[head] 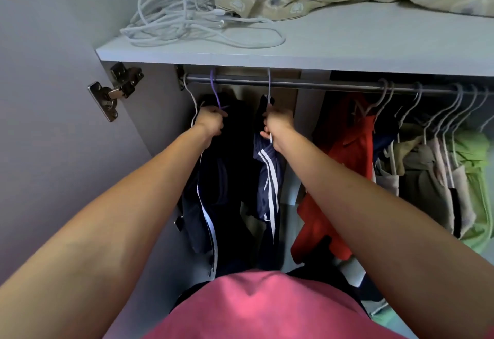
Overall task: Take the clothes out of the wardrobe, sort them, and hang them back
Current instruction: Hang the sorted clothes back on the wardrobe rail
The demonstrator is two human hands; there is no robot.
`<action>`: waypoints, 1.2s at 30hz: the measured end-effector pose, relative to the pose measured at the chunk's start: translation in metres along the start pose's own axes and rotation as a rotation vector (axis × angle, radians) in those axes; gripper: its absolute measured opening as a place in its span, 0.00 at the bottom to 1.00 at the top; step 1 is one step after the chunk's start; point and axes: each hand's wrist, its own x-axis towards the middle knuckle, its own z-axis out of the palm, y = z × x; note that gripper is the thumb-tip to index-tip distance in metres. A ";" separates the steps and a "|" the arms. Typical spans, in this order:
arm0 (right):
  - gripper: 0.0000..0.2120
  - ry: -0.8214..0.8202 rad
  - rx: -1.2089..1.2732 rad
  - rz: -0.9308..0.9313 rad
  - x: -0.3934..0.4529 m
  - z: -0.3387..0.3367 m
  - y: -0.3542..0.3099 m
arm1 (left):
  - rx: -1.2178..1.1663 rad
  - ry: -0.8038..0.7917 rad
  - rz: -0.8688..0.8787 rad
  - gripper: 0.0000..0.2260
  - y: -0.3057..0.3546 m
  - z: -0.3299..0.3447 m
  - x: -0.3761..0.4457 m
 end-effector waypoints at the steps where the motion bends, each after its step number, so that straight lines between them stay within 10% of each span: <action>1: 0.19 -0.001 -0.035 0.009 0.004 -0.003 0.007 | 0.023 -0.003 -0.016 0.16 -0.008 0.000 0.003; 9: 0.11 0.043 -0.503 -0.217 -0.027 -0.004 0.024 | 0.460 0.124 0.185 0.10 -0.039 -0.006 0.000; 16: 0.43 -0.084 -0.702 -0.434 -0.081 -0.025 0.081 | 0.770 0.116 0.452 0.31 -0.082 -0.023 -0.066; 36: 0.48 -0.470 -1.161 -0.484 -0.098 0.042 0.045 | 0.947 0.092 0.023 0.12 -0.083 -0.069 -0.108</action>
